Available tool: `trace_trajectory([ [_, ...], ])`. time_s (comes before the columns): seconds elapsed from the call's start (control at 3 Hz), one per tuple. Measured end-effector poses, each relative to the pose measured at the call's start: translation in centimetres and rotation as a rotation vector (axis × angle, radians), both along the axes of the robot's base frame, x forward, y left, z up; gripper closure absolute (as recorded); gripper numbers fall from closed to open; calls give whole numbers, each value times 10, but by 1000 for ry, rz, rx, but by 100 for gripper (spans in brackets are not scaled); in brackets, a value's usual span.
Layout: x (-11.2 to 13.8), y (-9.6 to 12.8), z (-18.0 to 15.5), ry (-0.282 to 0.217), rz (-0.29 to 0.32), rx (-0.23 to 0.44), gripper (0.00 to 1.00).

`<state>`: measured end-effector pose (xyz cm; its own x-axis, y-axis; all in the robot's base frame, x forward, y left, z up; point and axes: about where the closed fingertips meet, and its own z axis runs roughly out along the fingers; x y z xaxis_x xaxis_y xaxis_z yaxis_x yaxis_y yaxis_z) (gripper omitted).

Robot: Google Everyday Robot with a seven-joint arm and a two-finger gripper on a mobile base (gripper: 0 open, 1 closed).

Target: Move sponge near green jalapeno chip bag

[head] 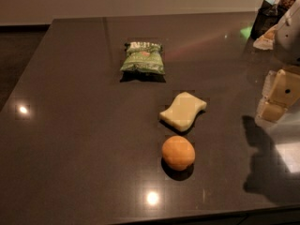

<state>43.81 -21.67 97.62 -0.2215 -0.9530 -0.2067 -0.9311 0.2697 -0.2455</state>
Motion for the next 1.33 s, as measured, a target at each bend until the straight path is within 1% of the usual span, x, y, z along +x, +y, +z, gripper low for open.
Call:
trace_trajectory([
  [0.33, 3, 2, 0, -1, 6, 0, 0],
  [1.0, 35, 31, -12, 0, 93, 6, 0],
  [1.33, 54, 47, -33, 48, 156, 29, 0],
])
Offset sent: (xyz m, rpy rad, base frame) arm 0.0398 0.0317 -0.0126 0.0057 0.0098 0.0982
